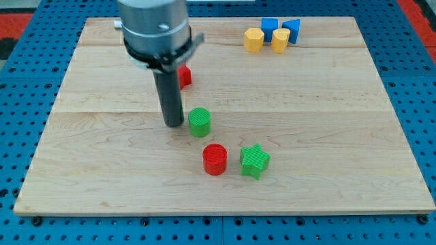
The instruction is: Move the red star to the green circle
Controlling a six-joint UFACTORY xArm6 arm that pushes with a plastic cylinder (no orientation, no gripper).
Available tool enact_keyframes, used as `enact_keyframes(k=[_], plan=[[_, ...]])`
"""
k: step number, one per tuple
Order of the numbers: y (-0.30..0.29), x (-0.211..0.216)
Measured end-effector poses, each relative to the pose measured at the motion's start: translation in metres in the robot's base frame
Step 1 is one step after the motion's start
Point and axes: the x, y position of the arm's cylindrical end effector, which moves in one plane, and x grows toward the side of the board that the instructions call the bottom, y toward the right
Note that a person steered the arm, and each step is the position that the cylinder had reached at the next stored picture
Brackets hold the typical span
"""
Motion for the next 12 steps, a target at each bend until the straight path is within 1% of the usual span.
enact_keyframes(k=[1,2,3,4,5,6,7,8,9,10,11,12], plan=[[0.039,-0.014],[0.059,0.019],[0.022,0.048],[0.016,0.019],[0.003,0.010],[-0.078,-0.035],[-0.030,-0.111],[0.011,-0.090],[0.017,-0.003],[0.010,0.033],[-0.035,-0.046],[0.036,-0.060]])
